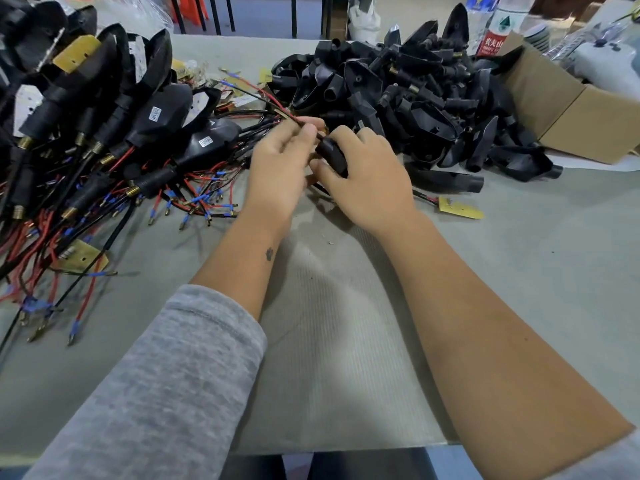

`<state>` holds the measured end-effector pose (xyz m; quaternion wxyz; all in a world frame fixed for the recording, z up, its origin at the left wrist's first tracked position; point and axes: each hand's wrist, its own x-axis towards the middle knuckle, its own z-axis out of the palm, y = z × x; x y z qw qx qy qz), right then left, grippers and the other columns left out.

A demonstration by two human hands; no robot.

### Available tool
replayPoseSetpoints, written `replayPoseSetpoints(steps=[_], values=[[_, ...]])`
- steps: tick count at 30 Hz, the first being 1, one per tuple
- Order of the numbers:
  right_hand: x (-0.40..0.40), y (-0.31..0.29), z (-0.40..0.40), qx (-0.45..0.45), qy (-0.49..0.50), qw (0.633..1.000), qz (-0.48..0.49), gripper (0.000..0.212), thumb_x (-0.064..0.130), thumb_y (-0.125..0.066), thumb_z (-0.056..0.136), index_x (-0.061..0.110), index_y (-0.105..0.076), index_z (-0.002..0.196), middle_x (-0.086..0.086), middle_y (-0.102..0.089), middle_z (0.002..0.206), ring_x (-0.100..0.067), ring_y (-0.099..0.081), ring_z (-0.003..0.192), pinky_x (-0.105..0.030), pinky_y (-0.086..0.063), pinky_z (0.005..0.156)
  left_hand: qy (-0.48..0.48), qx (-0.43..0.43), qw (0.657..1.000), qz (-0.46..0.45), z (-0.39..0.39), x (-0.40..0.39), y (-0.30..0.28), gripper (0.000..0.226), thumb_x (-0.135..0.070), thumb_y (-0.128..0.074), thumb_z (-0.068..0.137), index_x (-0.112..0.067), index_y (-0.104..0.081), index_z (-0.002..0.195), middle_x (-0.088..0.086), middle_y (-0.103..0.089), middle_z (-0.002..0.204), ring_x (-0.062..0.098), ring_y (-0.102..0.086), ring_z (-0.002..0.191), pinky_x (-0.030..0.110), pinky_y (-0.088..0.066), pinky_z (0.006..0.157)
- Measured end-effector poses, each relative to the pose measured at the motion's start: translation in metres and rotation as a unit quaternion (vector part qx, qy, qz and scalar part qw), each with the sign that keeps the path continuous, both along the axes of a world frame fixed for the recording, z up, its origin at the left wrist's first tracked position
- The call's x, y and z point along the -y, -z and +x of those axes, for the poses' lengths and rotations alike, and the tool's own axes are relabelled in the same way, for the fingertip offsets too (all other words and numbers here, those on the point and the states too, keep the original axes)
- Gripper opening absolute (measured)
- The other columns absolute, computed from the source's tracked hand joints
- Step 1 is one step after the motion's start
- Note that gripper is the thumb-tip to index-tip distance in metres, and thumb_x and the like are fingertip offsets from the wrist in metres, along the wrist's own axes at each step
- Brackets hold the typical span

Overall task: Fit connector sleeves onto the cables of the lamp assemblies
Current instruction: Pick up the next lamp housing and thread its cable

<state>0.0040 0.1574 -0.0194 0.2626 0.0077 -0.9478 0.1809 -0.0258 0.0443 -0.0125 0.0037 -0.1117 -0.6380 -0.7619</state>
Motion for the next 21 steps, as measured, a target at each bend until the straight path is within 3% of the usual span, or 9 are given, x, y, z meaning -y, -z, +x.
replayPoseSetpoints(steps=[5,9,11,14,18,21], values=[[-0.006,0.002,-0.002,0.066,0.010,0.998,0.001,0.034,0.044,-0.048,0.094,0.016,-0.055,0.113,-0.003,-0.053,0.100,-0.023,-0.048,0.098,-0.035,-0.039,0.076,-0.130,0.004,0.990,0.059,-0.007,0.015,-0.003,0.019,-0.024,-0.035,0.106,-0.024,-0.052,0.097,-0.003,-0.068,0.090,0.015,-0.072,0.077,0.029,-0.059,0.062],[-0.005,0.004,-0.003,0.075,0.012,0.997,0.003,0.032,0.042,-0.045,0.098,0.014,-0.053,0.110,-0.004,-0.051,0.096,-0.024,-0.047,0.094,-0.035,-0.036,0.074,-0.195,-0.024,0.978,0.071,-0.008,0.017,-0.004,0.018,-0.027,-0.031,0.105,-0.025,-0.048,0.099,0.003,-0.062,0.109,0.018,-0.073,0.082,0.031,-0.060,0.062],[-0.004,0.004,-0.003,0.061,0.015,0.998,-0.004,0.032,0.040,-0.043,0.100,0.011,-0.052,0.111,-0.006,-0.050,0.097,-0.026,-0.047,0.094,-0.036,-0.037,0.076,-0.171,-0.005,0.983,0.066,-0.008,0.013,-0.004,0.013,-0.027,-0.035,0.104,-0.027,-0.046,0.097,0.009,-0.063,0.108,0.017,-0.073,0.080,0.030,-0.060,0.063],[-0.004,0.002,-0.003,0.041,0.009,0.999,-0.006,0.033,0.038,-0.043,0.101,0.008,-0.051,0.113,-0.011,-0.052,0.104,-0.028,-0.047,0.097,-0.037,-0.037,0.083,-0.082,0.061,0.995,0.022,-0.005,0.007,-0.003,0.009,-0.027,-0.047,0.100,-0.023,-0.051,0.094,0.002,-0.066,0.097,0.015,-0.071,0.086,0.031,-0.059,0.066],[0.001,0.001,-0.002,0.011,-0.041,0.999,-0.002,0.032,0.035,-0.051,0.097,0.007,-0.052,0.112,-0.010,-0.055,0.106,-0.030,-0.049,0.099,-0.040,-0.037,0.086,-0.002,0.051,0.997,-0.063,0.003,-0.004,0.001,0.017,-0.022,-0.049,0.100,-0.017,-0.064,0.098,0.013,-0.068,0.103,0.028,-0.067,0.096,0.058,-0.053,0.088],[0.003,0.002,0.000,-0.006,-0.017,1.000,-0.001,0.042,0.041,-0.054,0.087,0.018,-0.050,0.122,0.001,-0.054,0.117,-0.021,-0.046,0.111,-0.036,-0.028,0.093,-0.033,0.020,0.998,-0.056,0.002,-0.001,-0.001,0.019,-0.019,-0.045,0.102,-0.017,-0.063,0.098,0.026,-0.065,0.110,0.036,-0.064,0.097,0.051,-0.052,0.089]])
